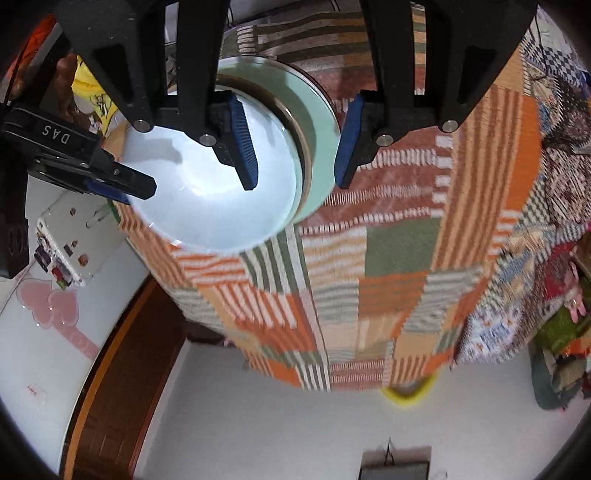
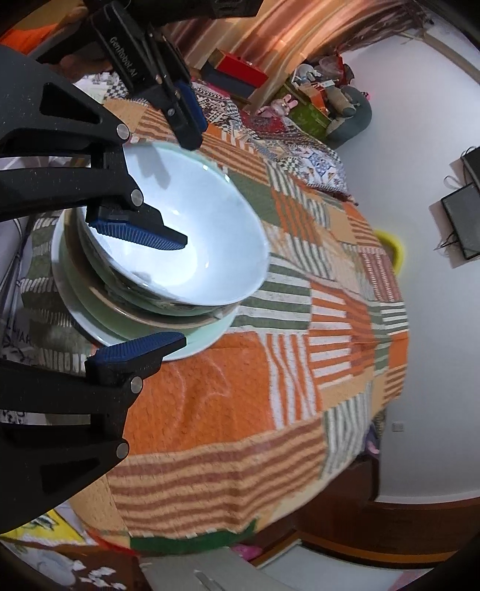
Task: Organize plates and bowls
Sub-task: 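Lift the bowl stack with both tools and lower it onto the plate stack, then open both tools and pull them back from the stacked dishes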
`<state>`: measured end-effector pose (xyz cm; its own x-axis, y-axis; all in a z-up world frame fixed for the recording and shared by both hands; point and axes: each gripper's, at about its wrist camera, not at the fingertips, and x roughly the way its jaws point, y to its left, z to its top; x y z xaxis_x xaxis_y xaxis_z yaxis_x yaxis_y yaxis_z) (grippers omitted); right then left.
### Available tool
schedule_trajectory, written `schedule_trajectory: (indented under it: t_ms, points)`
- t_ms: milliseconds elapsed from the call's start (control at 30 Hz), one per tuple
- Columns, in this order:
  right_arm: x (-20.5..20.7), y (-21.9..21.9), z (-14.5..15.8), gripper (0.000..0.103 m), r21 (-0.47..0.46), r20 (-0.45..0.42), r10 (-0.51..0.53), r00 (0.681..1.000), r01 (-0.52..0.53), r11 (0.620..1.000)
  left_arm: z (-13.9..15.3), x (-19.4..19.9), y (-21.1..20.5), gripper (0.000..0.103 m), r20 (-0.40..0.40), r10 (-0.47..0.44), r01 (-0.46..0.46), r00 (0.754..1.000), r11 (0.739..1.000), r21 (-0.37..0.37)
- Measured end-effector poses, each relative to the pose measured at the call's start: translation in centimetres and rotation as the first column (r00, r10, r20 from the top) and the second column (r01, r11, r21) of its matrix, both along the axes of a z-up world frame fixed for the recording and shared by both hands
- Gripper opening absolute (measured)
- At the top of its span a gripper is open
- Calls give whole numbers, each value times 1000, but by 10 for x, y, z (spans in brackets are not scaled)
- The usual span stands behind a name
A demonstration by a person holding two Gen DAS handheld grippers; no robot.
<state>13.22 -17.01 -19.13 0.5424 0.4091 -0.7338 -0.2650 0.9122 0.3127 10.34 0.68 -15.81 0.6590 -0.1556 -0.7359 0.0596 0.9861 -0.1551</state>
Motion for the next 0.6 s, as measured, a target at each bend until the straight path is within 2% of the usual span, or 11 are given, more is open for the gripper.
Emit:
schedule_trajectory:
  t_ms: [200, 333, 433, 600]
  points:
    - [-15, -7, 36, 43, 6, 116, -6, 993, 5, 1000, 50, -29, -6, 46, 176, 9, -14, 984, 999, 32]
    - [-33, -12, 67, 43, 21, 221, -11, 975, 6, 1000, 85, -53, -8, 52, 291, 21, -30, 956, 999, 26]
    - [-50, -17, 92, 53, 39, 308, -17, 951, 5, 999, 104, -69, -9, 55, 355, 31, -42, 934, 999, 24]
    - [-79, -22, 127, 54, 63, 444, -30, 896, 2, 998, 130, -96, -12, 61, 451, 35, -52, 892, 998, 25]
